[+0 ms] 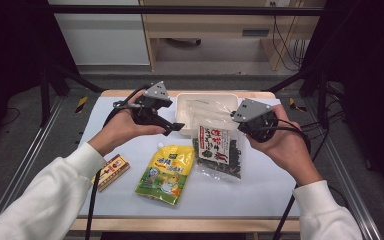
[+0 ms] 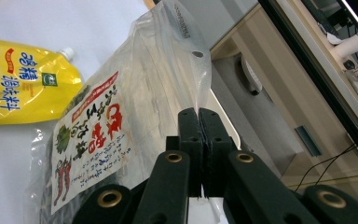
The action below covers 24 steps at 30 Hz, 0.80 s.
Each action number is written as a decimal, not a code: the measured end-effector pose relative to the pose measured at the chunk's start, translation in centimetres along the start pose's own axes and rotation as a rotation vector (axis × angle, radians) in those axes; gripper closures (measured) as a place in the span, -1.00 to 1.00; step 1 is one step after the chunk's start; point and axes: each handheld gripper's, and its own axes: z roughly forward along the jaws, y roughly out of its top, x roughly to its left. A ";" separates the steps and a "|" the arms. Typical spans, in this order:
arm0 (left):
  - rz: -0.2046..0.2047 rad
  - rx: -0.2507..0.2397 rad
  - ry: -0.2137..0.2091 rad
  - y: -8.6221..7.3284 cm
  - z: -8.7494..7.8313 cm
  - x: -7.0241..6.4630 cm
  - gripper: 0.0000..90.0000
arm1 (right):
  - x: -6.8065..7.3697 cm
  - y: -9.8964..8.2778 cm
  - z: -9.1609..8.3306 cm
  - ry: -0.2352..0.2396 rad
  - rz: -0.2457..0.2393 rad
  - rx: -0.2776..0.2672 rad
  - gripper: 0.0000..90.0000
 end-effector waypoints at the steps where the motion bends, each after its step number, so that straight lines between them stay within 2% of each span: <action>1: 0.017 0.008 0.003 0.2 0.2 0.1 -0.73 | 0.0 0.0 0.0 -0.003 -0.002 -0.008 0.98; 4: 0.022 0.005 -0.006 0.5 0.9 0.4 -0.73 | 0.2 -0.2 0.0 -0.005 0.003 -0.028 0.98; 8: 0.051 0.021 -0.002 1.2 2.0 0.9 -0.73 | 0.3 -0.4 -0.1 -0.002 0.000 -0.048 0.98; 12: 0.043 0.020 -0.004 1.7 2.9 1.7 -0.75 | 0.5 -0.4 -0.2 0.004 -0.013 -0.063 0.98; 15: 0.039 0.030 -0.032 1.9 3.5 2.1 -0.75 | 0.6 -0.3 -0.2 0.010 -0.016 -0.073 0.98; 17: 0.067 0.055 -0.056 2.1 3.8 2.1 -0.68 | 0.7 -0.1 -0.2 0.012 -0.020 -0.081 0.98; 19: 0.087 0.054 -0.065 2.1 4.0 2.0 -0.65 | 0.8 0.0 -0.3 0.018 -0.023 -0.089 0.98; 24: 0.081 0.058 -0.115 1.9 4.0 2.1 -0.54 | 1.1 0.3 -0.5 0.040 -0.031 -0.102 0.98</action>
